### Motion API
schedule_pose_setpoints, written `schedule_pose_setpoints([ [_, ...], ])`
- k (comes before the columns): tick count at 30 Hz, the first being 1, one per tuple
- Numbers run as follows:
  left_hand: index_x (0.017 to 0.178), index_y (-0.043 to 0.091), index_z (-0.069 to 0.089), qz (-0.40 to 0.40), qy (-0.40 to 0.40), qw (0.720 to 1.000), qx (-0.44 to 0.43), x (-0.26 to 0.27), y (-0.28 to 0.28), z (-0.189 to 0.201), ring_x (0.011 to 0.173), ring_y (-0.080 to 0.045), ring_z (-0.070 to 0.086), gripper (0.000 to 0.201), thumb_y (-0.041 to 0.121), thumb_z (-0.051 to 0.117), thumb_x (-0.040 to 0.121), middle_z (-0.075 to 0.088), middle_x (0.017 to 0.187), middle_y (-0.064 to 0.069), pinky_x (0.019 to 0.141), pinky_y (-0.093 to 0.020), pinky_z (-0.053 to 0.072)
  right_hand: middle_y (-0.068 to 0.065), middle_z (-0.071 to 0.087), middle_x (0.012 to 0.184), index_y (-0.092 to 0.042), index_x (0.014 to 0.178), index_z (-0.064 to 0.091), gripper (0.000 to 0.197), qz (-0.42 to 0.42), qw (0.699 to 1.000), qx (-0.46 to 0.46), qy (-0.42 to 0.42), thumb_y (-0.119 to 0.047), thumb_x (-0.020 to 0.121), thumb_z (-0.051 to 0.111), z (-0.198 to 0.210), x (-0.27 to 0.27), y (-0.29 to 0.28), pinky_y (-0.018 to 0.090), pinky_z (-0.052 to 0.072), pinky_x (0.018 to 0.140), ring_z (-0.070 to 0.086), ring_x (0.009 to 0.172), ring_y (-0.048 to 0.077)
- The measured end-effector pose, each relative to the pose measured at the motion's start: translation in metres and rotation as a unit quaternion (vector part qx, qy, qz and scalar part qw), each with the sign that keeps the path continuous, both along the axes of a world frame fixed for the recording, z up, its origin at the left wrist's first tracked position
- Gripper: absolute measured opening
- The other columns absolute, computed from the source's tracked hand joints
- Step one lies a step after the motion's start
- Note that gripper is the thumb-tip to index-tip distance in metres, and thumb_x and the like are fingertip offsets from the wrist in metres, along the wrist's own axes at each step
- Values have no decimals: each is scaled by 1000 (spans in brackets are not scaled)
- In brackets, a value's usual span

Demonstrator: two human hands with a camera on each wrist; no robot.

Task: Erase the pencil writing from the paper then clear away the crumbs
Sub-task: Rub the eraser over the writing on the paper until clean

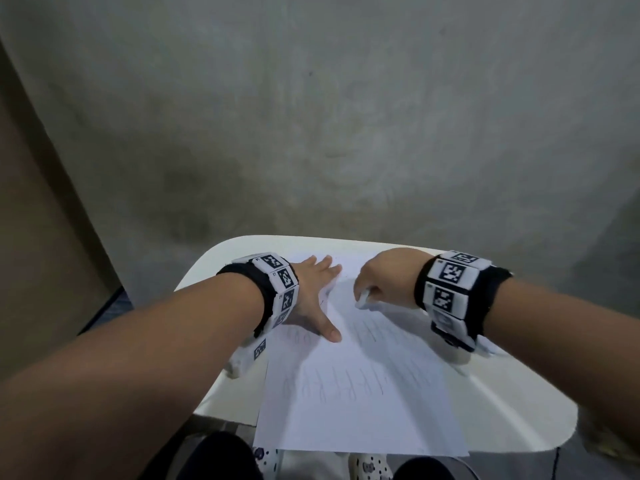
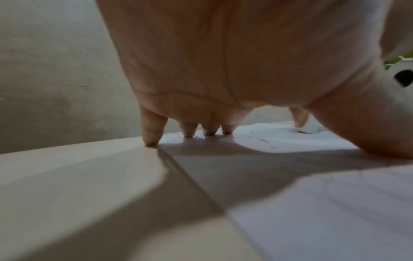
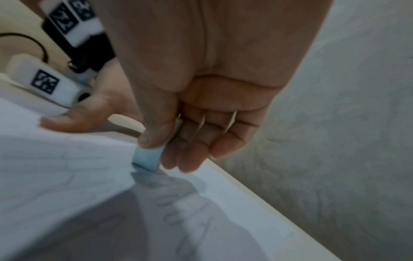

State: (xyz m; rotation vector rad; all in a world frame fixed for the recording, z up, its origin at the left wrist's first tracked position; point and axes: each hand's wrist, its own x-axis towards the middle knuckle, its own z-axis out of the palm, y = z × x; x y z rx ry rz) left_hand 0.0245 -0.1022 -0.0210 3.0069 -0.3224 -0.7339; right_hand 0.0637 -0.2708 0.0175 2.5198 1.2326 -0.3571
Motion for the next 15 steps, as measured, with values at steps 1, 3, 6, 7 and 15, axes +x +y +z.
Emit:
schedule_pose_setpoints([
  [1,152,26,-16,2,3,1000,4,0,0,0,149,-18,-15,128,74,66,67,-21,160,7,121,-50,5,-8,70,104,-32,104,69,24,-4,1000,-14,7,-28,84,56,2,-1,-7,33,51,86,62,98,20],
  [3,152,26,-16,5,2,1000,6,0,-1,-1,149,-18,-15,129,74,67,66,-21,160,7,121,-50,6,-9,71,99,-30,100,70,23,-19,999,-38,16,-26,82,57,8,0,-6,32,52,85,63,94,20],
  [6,153,32,-8,11,-7,1000,-6,0,-2,-1,150,-20,-12,125,72,70,64,-13,162,6,120,-51,7,-5,71,95,-29,98,71,24,4,1000,-14,7,-26,81,55,10,-2,25,34,54,83,65,91,23],
  [7,153,34,-5,15,-6,1000,-13,-1,-3,-2,150,-21,-12,122,71,70,64,-10,162,5,120,-50,7,-5,71,98,-32,103,70,24,26,1000,6,5,-26,83,57,7,-4,34,35,53,84,64,93,22],
  [15,152,26,-17,6,3,1000,15,-1,-2,1,149,-16,-17,127,73,66,68,-22,159,8,121,-50,5,-11,69,106,-37,108,68,25,-14,999,-44,11,-28,86,60,9,0,-18,27,49,85,62,101,18],
])
